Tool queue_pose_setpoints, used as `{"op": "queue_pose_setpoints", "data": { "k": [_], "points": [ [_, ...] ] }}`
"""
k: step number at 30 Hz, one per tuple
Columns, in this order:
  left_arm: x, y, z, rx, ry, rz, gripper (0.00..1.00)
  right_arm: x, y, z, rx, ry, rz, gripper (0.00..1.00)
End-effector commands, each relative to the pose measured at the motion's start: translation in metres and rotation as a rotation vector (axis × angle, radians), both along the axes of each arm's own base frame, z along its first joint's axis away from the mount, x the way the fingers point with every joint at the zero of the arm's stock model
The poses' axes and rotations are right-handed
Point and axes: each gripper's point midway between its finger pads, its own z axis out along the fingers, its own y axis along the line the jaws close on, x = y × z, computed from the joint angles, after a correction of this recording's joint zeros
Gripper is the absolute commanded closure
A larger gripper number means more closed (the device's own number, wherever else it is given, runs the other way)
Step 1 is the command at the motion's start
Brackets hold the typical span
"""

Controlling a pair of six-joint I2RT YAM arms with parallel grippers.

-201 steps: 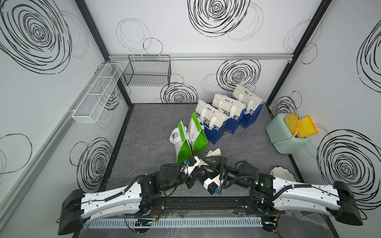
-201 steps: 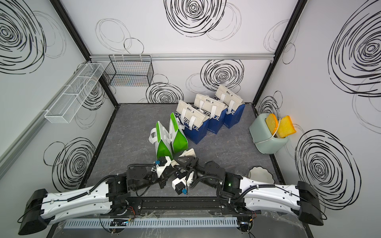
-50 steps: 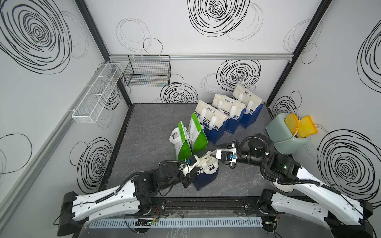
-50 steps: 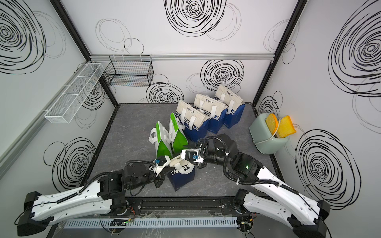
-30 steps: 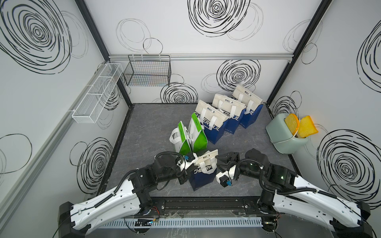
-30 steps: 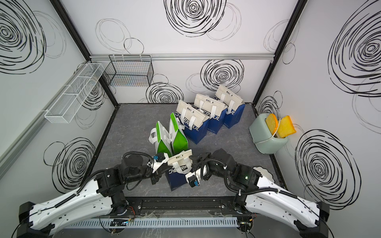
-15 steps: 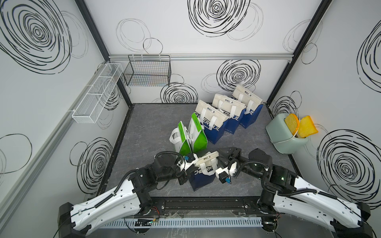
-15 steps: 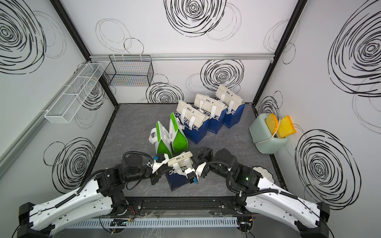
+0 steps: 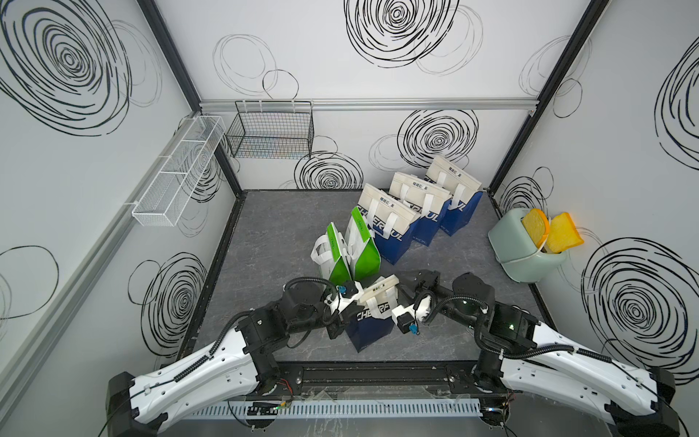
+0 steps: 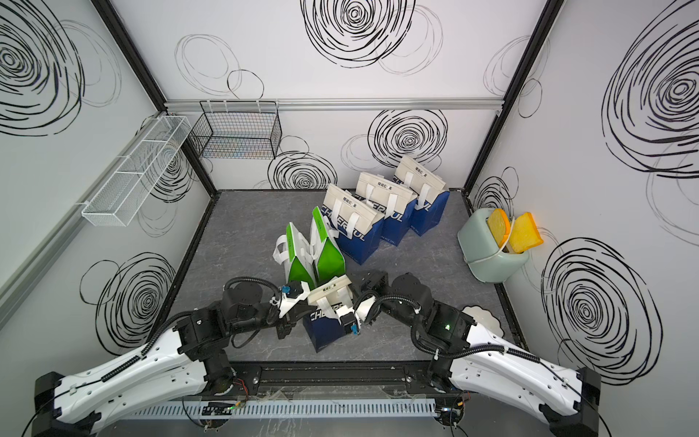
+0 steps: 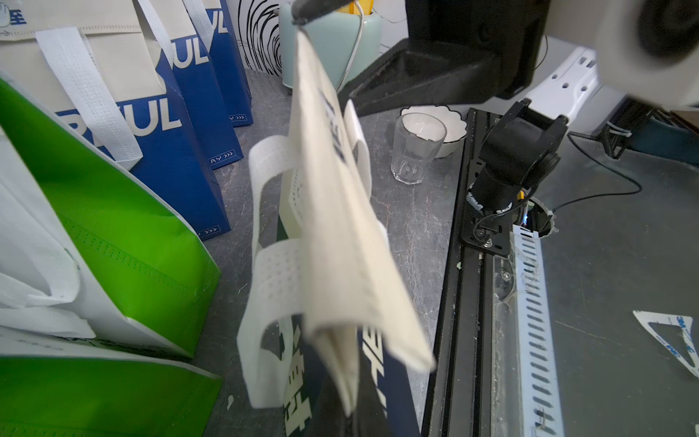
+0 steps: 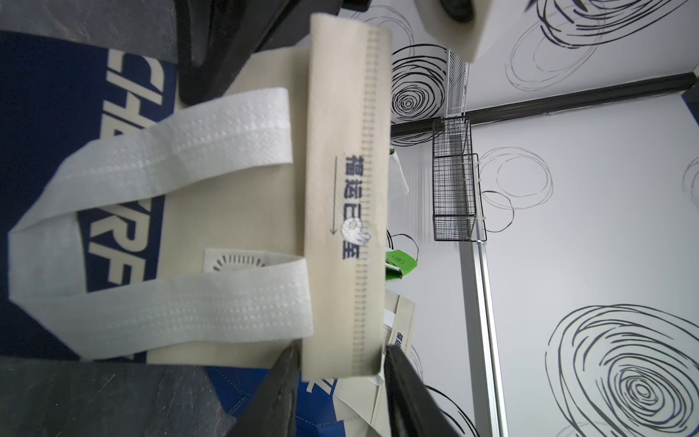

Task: Open the takeout bag
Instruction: Open the takeout bag at the center of the board.

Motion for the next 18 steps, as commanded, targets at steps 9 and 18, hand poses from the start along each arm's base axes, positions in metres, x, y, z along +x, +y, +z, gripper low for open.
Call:
{"op": "queue_pose_setpoints", "data": {
  "k": [9, 18],
  "points": [
    [-0.0012, -0.0043, 0.0144, -0.04, -0.039, -0.029, 1.0, 0.0021, 0.0055, 0.0148, 0.024, -0.037, -0.004, 0.85],
    [0.0011, -0.0028, 0.0142, -0.035, -0.044, -0.014, 1.0, -0.0059, 0.0105, 0.0188, 0.038, 0.079, 0.021, 1.0]
  ]
}}
